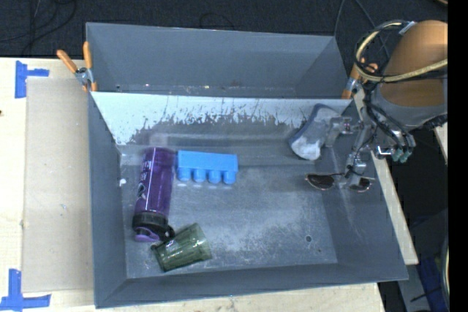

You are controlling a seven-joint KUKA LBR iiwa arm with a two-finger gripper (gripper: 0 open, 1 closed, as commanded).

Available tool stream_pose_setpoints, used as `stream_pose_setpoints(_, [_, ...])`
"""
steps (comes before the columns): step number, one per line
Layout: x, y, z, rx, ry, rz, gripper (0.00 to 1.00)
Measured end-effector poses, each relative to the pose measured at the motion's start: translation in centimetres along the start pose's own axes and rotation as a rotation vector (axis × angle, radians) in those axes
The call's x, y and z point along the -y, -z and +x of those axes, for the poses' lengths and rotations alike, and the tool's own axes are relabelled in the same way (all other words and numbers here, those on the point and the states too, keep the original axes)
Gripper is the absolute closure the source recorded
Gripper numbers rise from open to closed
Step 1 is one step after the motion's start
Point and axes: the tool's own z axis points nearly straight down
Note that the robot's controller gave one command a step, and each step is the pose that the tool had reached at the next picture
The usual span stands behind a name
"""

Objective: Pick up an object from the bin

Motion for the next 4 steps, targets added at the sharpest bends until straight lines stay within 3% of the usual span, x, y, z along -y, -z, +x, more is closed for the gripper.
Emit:
stream_pose_setpoints(1, [-0.1,0.5,-0.1,0.006,0.004,0.002,0.00])
stream_pose_setpoints(2, [-2.6,-10.0,-0.1,0.002,-0.055,-0.002,0.00])
stream_pose_setpoints(3, [-2.7,-11.7,-0.4,-0.005,-0.116,-0.006,0.00])
stream_pose_setpoints(4, [-0.2,-10.3,3.7,-0.006,-0.361,-0.005,0.00])
